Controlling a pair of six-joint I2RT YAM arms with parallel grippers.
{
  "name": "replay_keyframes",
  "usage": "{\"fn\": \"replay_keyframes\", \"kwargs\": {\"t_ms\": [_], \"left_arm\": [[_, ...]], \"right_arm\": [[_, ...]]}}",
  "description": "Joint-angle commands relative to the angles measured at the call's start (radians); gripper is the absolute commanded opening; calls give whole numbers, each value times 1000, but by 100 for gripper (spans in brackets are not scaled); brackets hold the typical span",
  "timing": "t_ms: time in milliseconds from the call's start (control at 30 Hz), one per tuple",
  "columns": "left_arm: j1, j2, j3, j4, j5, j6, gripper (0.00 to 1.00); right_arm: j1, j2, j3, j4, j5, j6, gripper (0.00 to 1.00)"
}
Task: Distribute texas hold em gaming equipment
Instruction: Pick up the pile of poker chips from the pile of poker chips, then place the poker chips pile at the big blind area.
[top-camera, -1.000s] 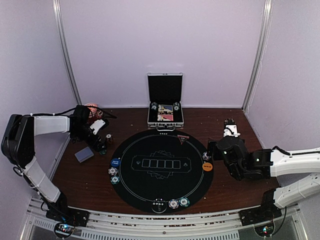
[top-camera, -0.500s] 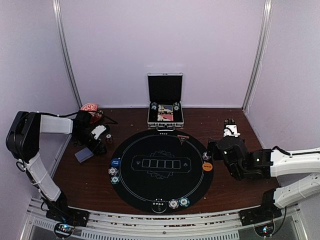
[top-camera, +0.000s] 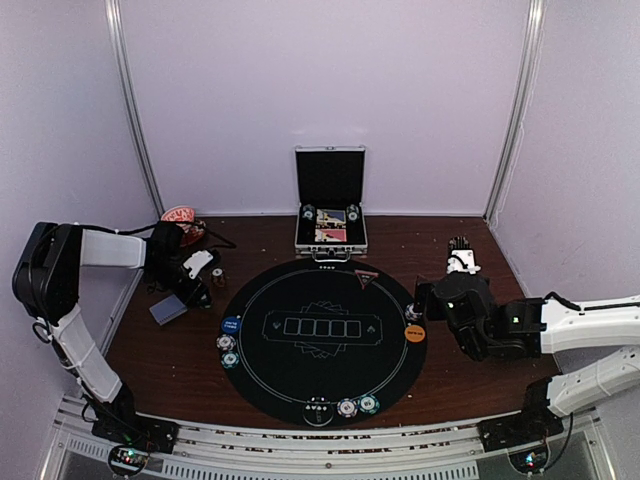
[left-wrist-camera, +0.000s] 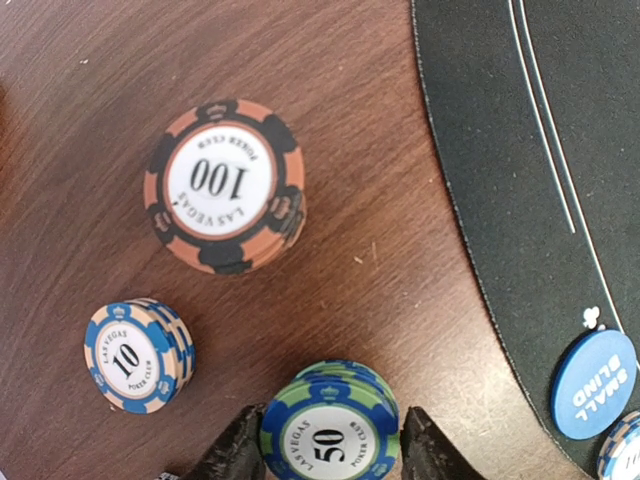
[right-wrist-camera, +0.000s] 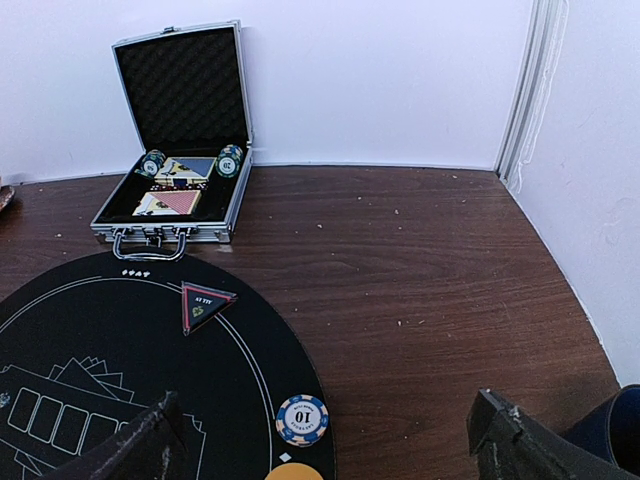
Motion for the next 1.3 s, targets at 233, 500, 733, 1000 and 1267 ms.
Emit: {"fn": "replay_keyframes", "kwargs": {"t_ms": [233, 500, 733, 1000, 1267], "left_arm": [[17, 0, -1, 37, 10, 3, 43], [17, -6, 1, 26, 28, 7, 28], [17, -67, -5, 11, 34, 7, 23], [17, -157, 14, -43, 77, 28, 23], [-95, -165, 141, -134, 50, 25, 23]], "right_arm": [[6, -12, 2, 8, 2, -7, 100], [7, -12, 4, 8, 2, -8, 100], [8, -11, 3, 9, 3, -7, 100], [8, -11, 0, 11, 9, -6, 100], [7, -14, -2, 8, 34, 0, 100]]}}
